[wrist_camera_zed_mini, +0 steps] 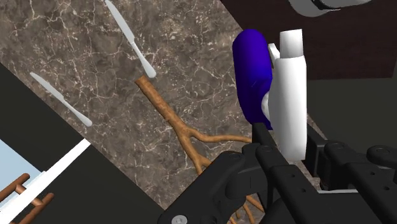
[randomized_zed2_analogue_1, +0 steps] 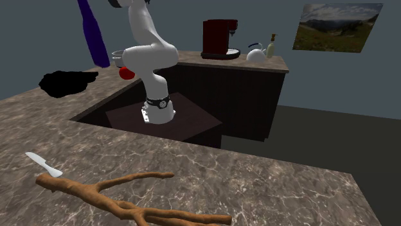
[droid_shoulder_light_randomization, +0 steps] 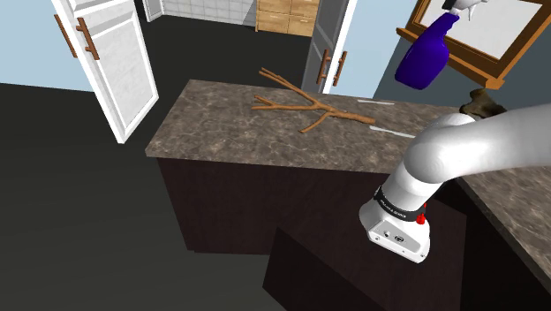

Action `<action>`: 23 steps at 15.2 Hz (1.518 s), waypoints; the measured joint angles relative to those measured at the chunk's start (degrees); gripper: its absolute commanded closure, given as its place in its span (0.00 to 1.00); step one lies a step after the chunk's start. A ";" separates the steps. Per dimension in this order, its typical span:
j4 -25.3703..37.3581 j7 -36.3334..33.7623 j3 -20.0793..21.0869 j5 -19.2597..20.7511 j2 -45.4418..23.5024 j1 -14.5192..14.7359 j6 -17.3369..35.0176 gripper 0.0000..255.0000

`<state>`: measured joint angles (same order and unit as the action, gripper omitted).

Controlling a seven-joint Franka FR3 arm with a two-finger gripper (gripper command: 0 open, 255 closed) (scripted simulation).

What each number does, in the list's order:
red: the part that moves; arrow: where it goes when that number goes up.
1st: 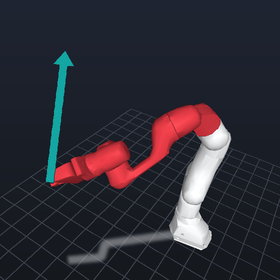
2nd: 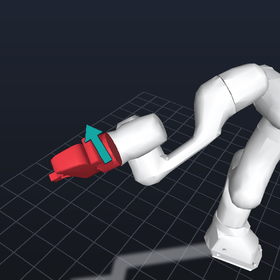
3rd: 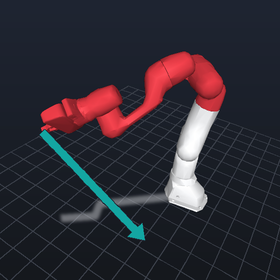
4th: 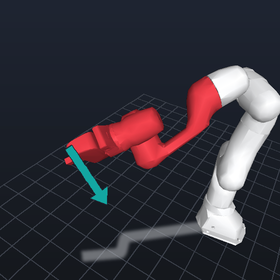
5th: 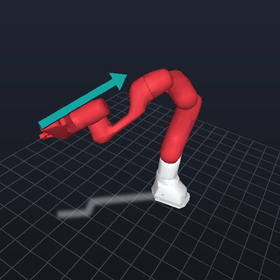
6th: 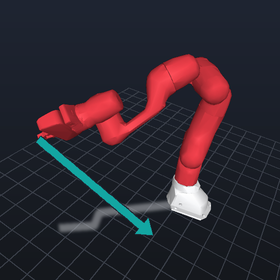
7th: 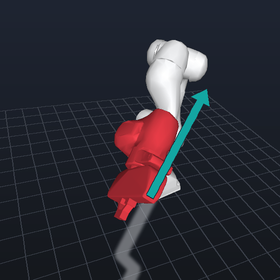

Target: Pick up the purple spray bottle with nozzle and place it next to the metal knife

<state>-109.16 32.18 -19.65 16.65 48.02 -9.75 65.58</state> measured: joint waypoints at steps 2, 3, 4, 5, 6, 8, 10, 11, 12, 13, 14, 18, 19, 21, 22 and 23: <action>0.36 2.82 -2.01 2.16 1.61 -0.45 -1.24 1.00; 0.57 4.05 -3.03 3.12 1.94 -0.51 -1.41 1.00; 1.00 5.39 -4.09 4.13 2.25 -0.56 -1.76 1.00; 1.28 6.70 -5.09 5.15 2.70 -0.65 -2.07 1.00; 1.28 7.85 -5.88 6.10 3.39 -0.84 -2.40 1.00; 3.55 11.17 -8.50 8.44 3.29 -0.62 -3.36 1.00; 5.09 14.24 -10.52 10.66 3.93 -0.70 -4.43 1.00; 4.83 14.81 -11.09 11.24 4.29 -0.73 -4.23 1.00; 3.94 15.06 -11.43 11.70 4.94 -0.89 -3.85 1.00; 3.08 15.00 -11.47 11.88 5.51 -1.08 -3.54 1.00; 2.06 15.03 -11.76 12.19 6.05 -1.18 -2.97 1.00; -2.28 14.23 -12.05 12.73 8.28 -1.82 -0.90 1.00; -3.43 14.12 -12.23 12.98 8.92 -2.01 -0.36 1.00; -5.50 13.79 -12.51 13.34 9.94 -2.30 0.70 1.00; -6.66 13.56 -12.61 13.49 10.53 -2.48 1.26 1.00; -7.76 13.36 -12.78 13.67 11.03 -2.61 1.86 1.00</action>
<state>-116.93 45.54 -32.43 30.32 59.05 -12.37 67.44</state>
